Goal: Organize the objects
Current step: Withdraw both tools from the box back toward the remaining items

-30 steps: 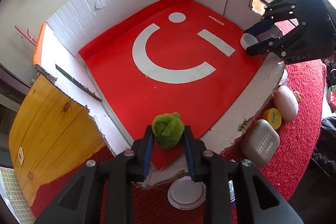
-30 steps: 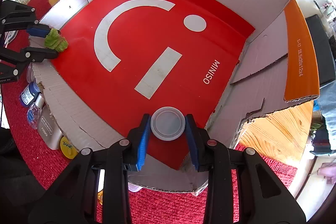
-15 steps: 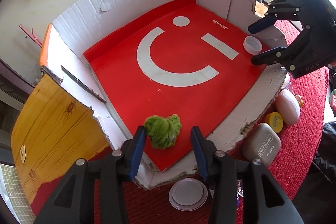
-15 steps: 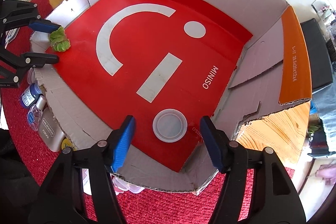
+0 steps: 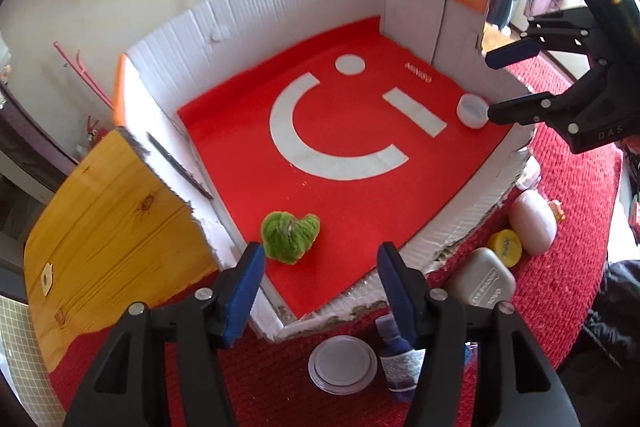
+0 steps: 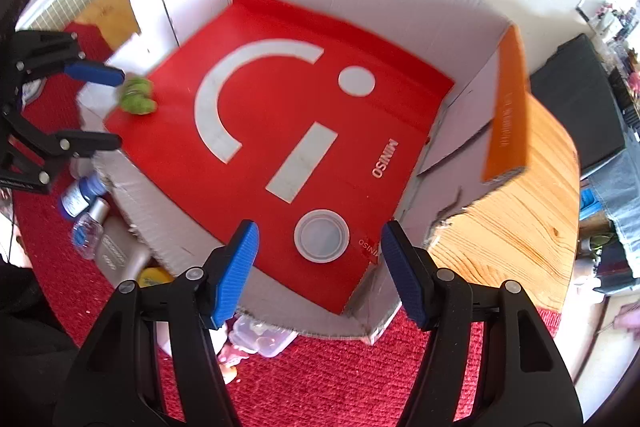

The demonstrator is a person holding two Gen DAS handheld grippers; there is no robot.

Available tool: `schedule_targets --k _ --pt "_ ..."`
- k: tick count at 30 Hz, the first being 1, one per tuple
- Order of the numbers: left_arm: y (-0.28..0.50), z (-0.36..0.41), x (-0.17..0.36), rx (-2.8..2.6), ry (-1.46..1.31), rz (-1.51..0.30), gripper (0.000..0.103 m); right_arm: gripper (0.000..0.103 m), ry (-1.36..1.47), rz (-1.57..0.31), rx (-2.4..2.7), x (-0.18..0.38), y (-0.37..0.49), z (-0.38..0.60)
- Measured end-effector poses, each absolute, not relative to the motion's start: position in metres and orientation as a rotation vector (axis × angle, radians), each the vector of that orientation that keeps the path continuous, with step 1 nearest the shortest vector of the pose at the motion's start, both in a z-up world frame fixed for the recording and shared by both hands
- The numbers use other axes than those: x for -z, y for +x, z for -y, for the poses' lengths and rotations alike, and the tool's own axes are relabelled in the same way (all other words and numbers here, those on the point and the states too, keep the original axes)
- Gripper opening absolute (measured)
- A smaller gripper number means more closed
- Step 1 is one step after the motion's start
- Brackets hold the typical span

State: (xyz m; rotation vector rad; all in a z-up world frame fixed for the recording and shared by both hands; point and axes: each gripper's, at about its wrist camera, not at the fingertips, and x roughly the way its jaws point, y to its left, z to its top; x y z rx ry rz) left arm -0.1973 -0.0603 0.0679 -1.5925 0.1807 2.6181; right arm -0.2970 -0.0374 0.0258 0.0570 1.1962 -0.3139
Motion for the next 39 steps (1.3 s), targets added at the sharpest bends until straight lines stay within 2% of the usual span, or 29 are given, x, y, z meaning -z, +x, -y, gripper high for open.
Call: schedule_targets --k 3,6,7,11,17,22,27,30,39 --pt "-0.186 0.058 -0.079 -2.684 -1.545 -0.148 0.061 0.069 0.074 -1.135 0.328 -0.051 -0.298 0.033" --pt "-0.169 0.055 -0.092 -2.780 -1.455 -0.128 0.068 0.070 0.095 -1.052 0.345 -0.074 -0.303 0.034" --pt "-0.165 0.054 -0.094 -2.803 -1.433 -0.120 0.071 0.072 0.102 -1.031 0.345 -0.075 -0.282 0.060" --pt "-0.140 0.047 -0.107 -2.944 -1.311 -0.065 0.080 0.080 0.110 -0.924 0.393 -0.118 -0.310 0.052" --pt "-0.103 0.033 -0.115 -3.070 -1.194 0.023 0.083 0.087 0.089 -0.780 0.502 -0.139 -0.347 0.020" --pt "-0.078 0.019 -0.116 -3.154 -1.107 0.102 0.094 0.095 0.084 -0.683 0.599 -0.135 -0.373 -0.004" --pt "-0.051 0.005 -0.111 -3.259 -1.003 0.175 0.095 0.096 0.111 -0.607 0.630 -0.127 -0.399 -0.026" --pt "-0.037 -0.003 -0.104 -3.296 -0.960 0.230 0.100 0.096 0.131 -0.561 0.646 -0.120 -0.409 -0.038" --pt "-0.019 -0.019 -0.084 -3.373 -0.925 0.344 0.100 0.098 0.162 -0.509 0.697 -0.084 -0.419 -0.061"
